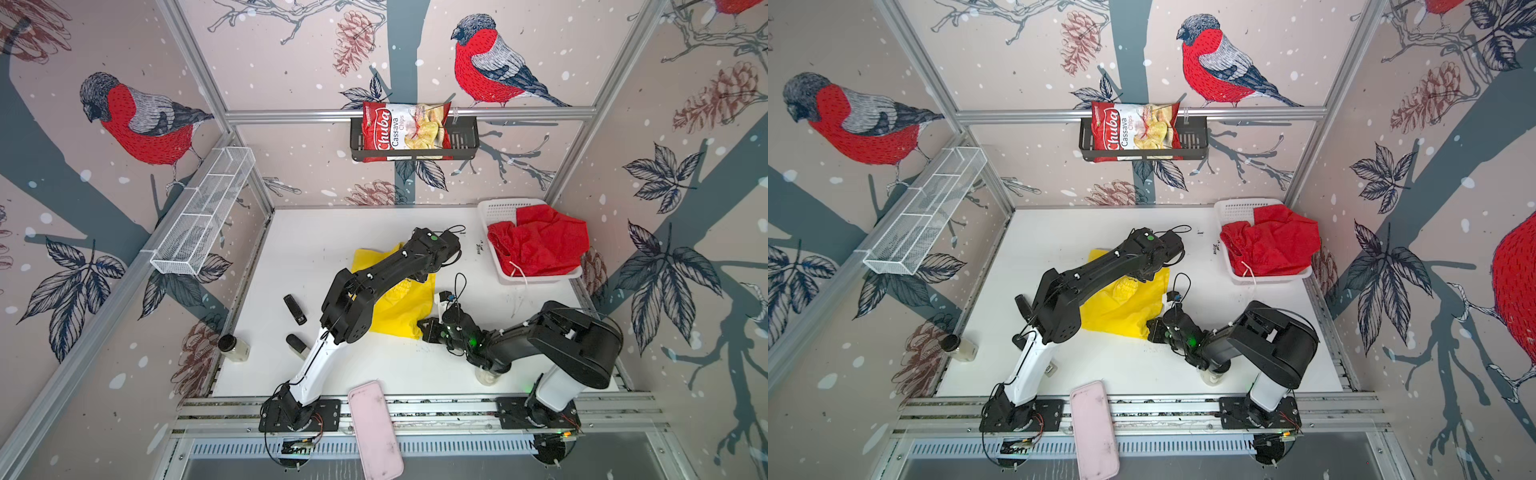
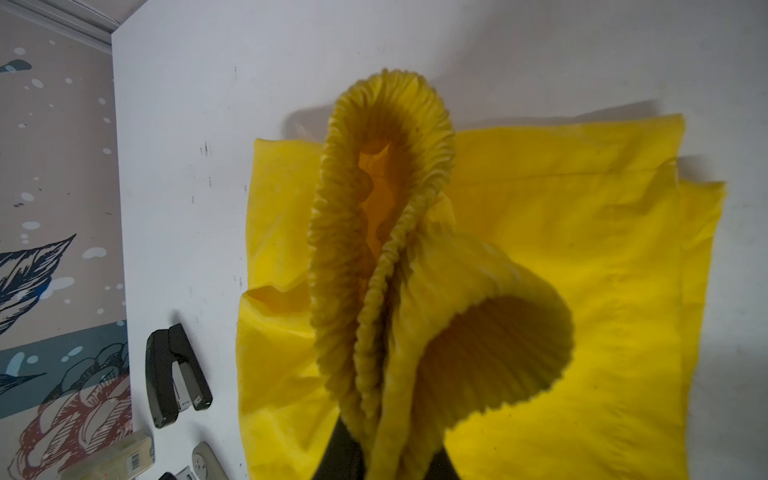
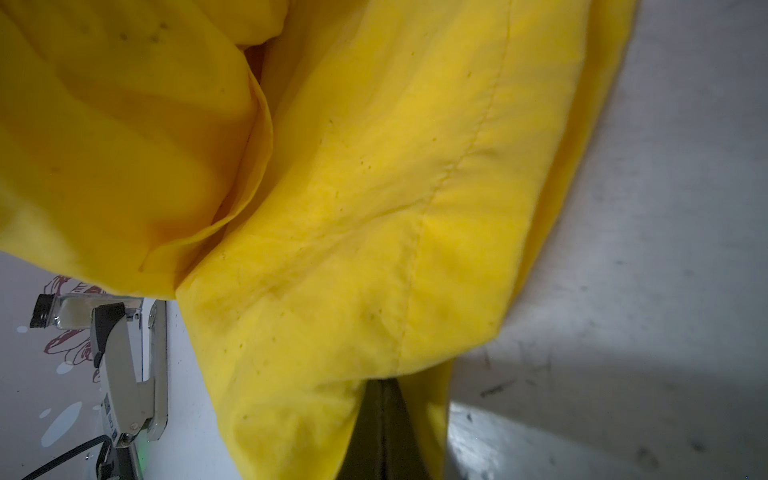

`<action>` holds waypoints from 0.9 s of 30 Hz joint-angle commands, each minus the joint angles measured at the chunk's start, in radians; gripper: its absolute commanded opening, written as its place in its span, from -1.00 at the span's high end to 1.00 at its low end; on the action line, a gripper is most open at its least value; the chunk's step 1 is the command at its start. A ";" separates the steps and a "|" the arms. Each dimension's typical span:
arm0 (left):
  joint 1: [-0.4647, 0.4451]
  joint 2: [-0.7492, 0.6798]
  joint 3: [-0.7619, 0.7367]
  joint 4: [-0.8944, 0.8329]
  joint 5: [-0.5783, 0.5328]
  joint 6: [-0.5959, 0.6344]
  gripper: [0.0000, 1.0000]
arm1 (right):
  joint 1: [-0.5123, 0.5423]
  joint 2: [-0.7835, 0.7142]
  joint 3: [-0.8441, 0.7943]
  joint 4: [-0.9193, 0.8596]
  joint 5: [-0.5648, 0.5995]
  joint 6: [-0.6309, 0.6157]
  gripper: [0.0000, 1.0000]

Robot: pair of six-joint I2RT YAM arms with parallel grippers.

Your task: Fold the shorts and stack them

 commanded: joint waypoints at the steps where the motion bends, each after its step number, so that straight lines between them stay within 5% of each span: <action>1: -0.018 -0.002 -0.021 -0.072 -0.026 -0.022 1.00 | -0.003 0.058 -0.038 0.035 -0.002 -0.014 1.00; 8: -0.063 -0.039 -0.044 -0.072 -0.027 -0.038 0.94 | -0.005 0.087 -0.038 0.052 -0.009 -0.004 1.00; 9: -0.069 -0.034 -0.037 -0.072 -0.022 -0.038 0.78 | -0.006 0.088 -0.038 0.054 -0.010 -0.004 1.00; 11: -0.073 -0.020 -0.030 -0.052 0.012 -0.027 0.10 | -0.005 0.089 -0.038 0.054 -0.011 -0.001 1.00; 17: -0.077 -0.017 0.010 0.079 0.168 0.019 -0.22 | -0.006 0.042 -0.071 0.004 0.001 0.029 1.00; 23: -0.066 -0.085 0.033 0.114 0.184 0.055 -0.26 | -0.005 -0.172 -0.075 -0.355 0.115 0.071 1.00; 27: -0.032 -0.225 -0.111 0.187 0.188 0.066 -0.20 | -0.013 -0.388 -0.041 -0.645 0.225 0.080 0.96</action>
